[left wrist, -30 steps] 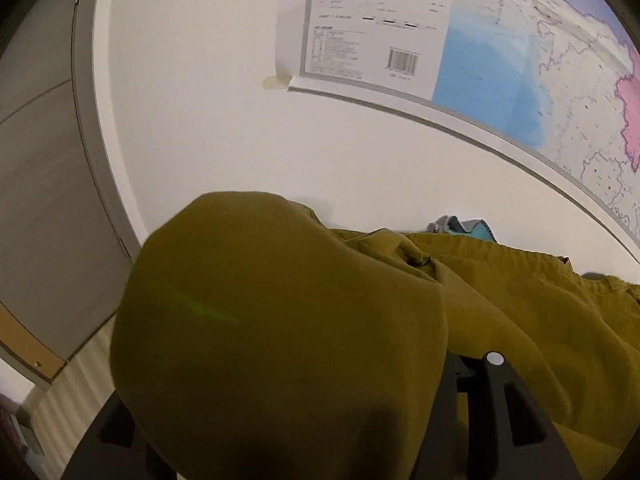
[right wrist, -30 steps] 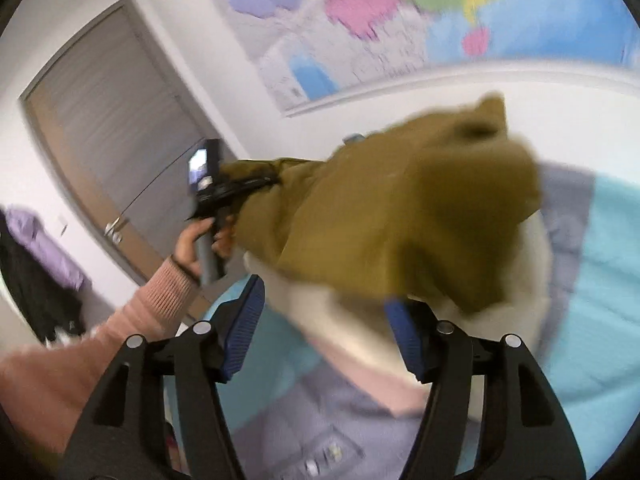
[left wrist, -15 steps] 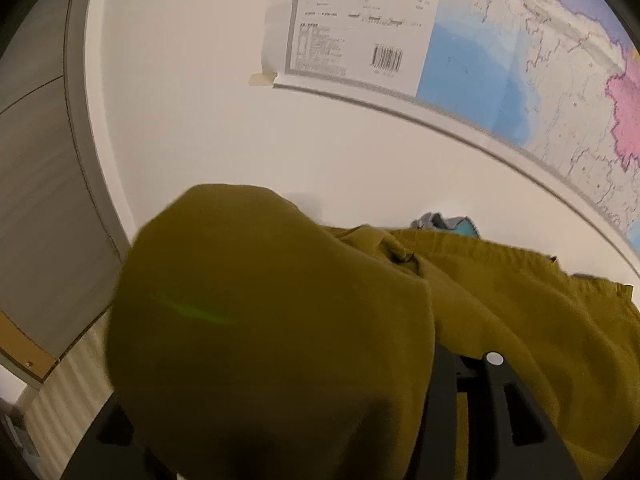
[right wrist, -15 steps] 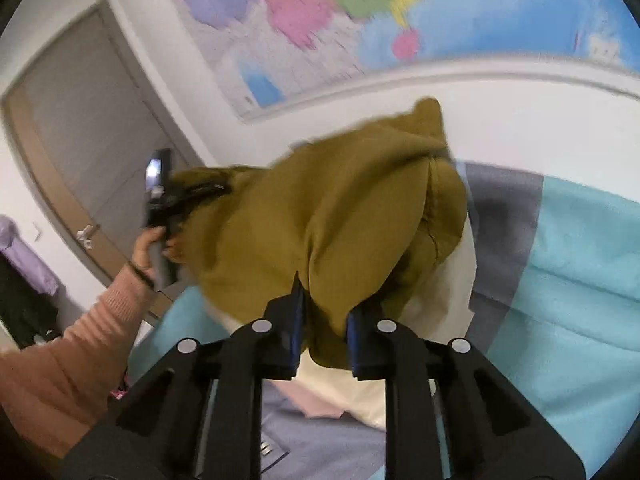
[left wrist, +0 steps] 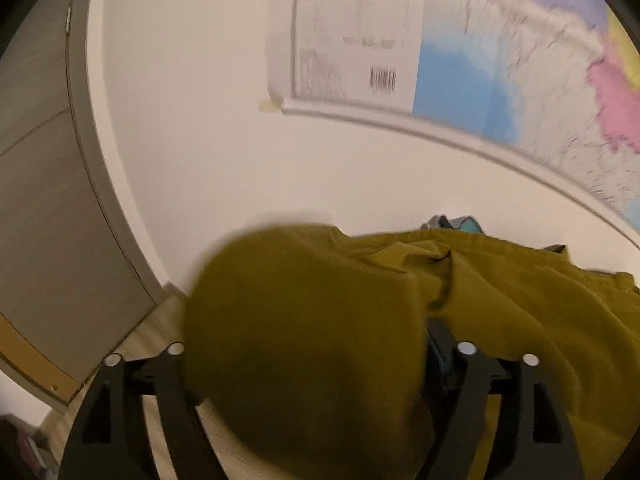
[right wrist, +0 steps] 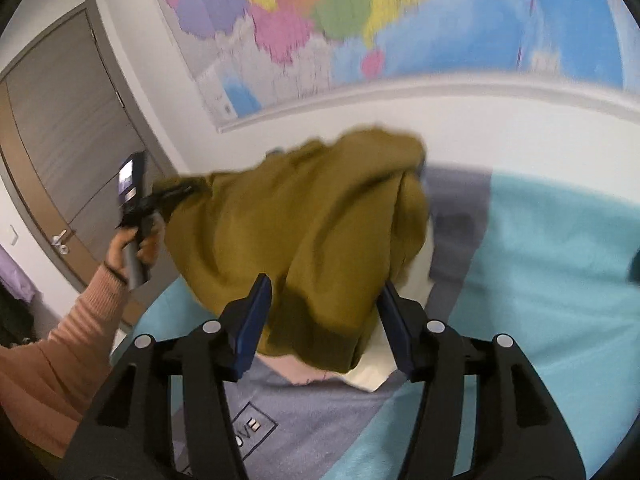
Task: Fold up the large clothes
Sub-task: 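Lower the jacket onto the pillow stack and open both grippers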
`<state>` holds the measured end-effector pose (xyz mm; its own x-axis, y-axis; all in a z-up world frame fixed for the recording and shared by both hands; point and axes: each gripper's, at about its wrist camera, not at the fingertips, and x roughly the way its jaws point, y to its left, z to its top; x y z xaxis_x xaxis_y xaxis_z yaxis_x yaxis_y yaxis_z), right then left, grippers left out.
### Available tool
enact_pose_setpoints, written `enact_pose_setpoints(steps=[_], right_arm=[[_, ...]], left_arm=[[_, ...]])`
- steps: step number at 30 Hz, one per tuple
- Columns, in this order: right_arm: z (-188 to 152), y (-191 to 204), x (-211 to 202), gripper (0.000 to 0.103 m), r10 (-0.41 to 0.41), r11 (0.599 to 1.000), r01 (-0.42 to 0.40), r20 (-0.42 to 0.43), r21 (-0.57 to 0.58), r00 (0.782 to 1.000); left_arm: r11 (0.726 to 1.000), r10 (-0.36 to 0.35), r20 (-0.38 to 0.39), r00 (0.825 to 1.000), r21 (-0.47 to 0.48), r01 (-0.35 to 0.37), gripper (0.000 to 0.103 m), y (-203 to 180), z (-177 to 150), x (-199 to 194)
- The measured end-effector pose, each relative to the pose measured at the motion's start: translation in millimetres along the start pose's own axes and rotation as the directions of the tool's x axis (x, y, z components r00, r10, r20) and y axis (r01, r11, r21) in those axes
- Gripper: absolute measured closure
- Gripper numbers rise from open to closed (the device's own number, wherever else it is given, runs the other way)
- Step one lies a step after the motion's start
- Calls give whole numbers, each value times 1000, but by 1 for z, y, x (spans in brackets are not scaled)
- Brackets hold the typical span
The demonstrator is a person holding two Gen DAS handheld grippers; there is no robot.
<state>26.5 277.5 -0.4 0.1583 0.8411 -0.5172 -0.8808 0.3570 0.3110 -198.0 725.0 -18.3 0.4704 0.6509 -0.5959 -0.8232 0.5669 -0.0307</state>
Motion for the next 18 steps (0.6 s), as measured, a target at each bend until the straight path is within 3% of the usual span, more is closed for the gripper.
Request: enact_pose_setpoints(steps=[4, 9, 11, 14, 18], right_arm=[[22, 14, -14, 46, -32, 998, 36, 80, -51, 996], [53, 43, 23, 44, 1, 987, 9, 60, -158, 998], [60, 45, 43, 42, -37, 985, 47, 63, -163, 997], [51, 31, 85, 43, -34, 992, 27, -53, -124, 998], [23, 5, 108, 45, 9, 999, -13, -103, -40, 995]], left_arm=[[999, 14, 127, 992, 30, -17, 18, 9, -6, -56], [989, -77, 144, 987, 133, 58, 18, -21, -11, -85], [974, -146, 115, 982, 191, 123, 18, -43, -20, -83], [952, -220, 26, 975, 225, 209, 18, -70, -38, -65], [947, -216, -73, 974, 227, 227, 18, -90, -66, -32]])
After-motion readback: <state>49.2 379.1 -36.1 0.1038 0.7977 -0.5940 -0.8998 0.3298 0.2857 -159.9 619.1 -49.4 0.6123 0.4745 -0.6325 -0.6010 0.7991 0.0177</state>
